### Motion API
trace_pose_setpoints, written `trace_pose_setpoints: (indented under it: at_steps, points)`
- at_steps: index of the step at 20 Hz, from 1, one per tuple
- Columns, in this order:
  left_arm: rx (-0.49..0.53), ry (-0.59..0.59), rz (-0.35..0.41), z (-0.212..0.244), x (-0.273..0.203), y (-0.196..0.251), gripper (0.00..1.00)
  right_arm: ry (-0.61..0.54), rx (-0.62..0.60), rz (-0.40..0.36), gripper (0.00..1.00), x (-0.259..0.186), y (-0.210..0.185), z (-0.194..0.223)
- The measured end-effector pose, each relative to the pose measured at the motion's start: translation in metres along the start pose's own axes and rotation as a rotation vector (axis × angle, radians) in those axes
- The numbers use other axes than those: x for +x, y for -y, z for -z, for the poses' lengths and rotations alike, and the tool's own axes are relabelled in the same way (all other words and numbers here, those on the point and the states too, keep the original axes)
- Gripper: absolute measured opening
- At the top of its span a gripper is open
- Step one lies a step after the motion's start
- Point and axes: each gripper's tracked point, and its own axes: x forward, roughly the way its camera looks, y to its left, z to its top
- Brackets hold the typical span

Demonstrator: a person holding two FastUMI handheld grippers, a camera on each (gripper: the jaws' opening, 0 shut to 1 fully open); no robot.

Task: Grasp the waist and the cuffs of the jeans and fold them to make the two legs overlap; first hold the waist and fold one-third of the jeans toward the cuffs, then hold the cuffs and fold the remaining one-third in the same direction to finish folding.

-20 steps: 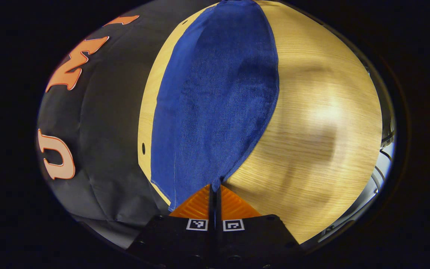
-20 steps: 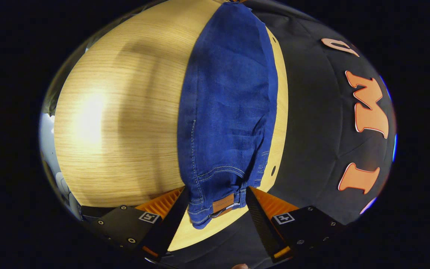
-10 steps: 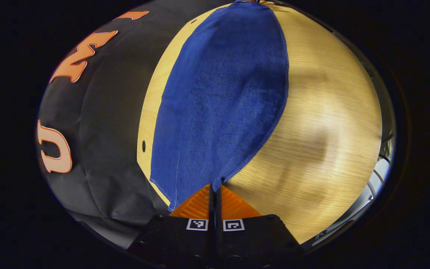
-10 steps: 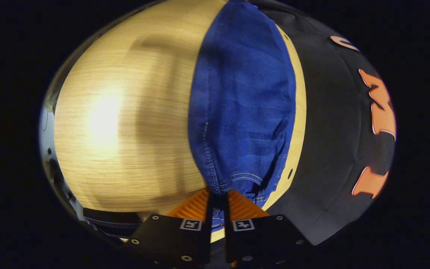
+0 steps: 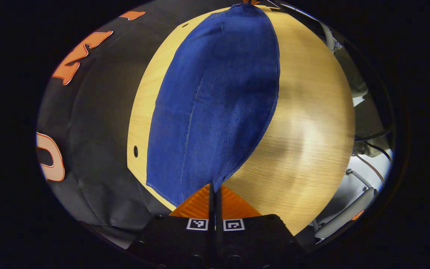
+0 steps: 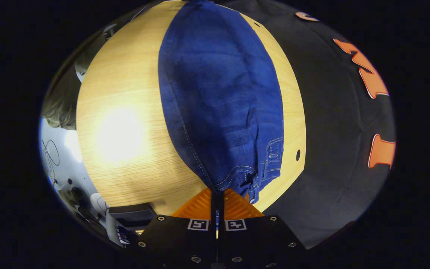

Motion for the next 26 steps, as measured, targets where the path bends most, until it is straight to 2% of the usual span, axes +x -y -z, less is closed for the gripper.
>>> trace_pose_setpoints:
  at_steps: [6,9,12,13,16,18,20,22,26]
  points:
    - [-0.099,-0.024,0.24,-0.016,-0.019,-0.007,0.0,0.055,0.107,-0.175,0.02,-0.035,0.015,-0.017]
    - [-0.126,-0.025,0.409,-0.022,-0.031,-0.026,0.01,0.057,0.197,-0.255,0.02,-0.035,0.031,-0.018]
    - [-0.147,-0.086,0.585,-0.021,-0.036,-0.044,0.01,0.048,0.32,-0.39,0.02,-0.026,0.051,-0.015]
    - [-0.166,-0.115,0.639,-0.019,-0.03,-0.049,0.01,0.025,0.355,-0.42,0.02,-0.021,0.058,-0.014]
    - [-0.215,-0.17,0.723,-0.011,0.004,-0.075,0.01,0.002,0.499,-0.504,0.02,-0.009,0.072,-0.025]
    - [-0.252,-0.219,0.807,-0.011,0.019,-0.082,0.0,-0.03,0.58,-0.549,0.02,0.007,0.085,-0.028]
    - [-0.234,-0.219,0.831,-0.017,0.036,-0.098,0.01,-0.038,0.652,-0.546,0.02,0.026,0.101,-0.032]
    - [-0.189,-0.207,0.791,-0.022,0.063,-0.127,0.01,-0.054,0.713,-0.542,0.02,0.042,0.114,-0.038]
    - [-0.13,-0.214,0.775,-0.031,0.095,-0.167,0.01,-0.114,0.736,-0.526,0.02,0.07,0.118,-0.039]
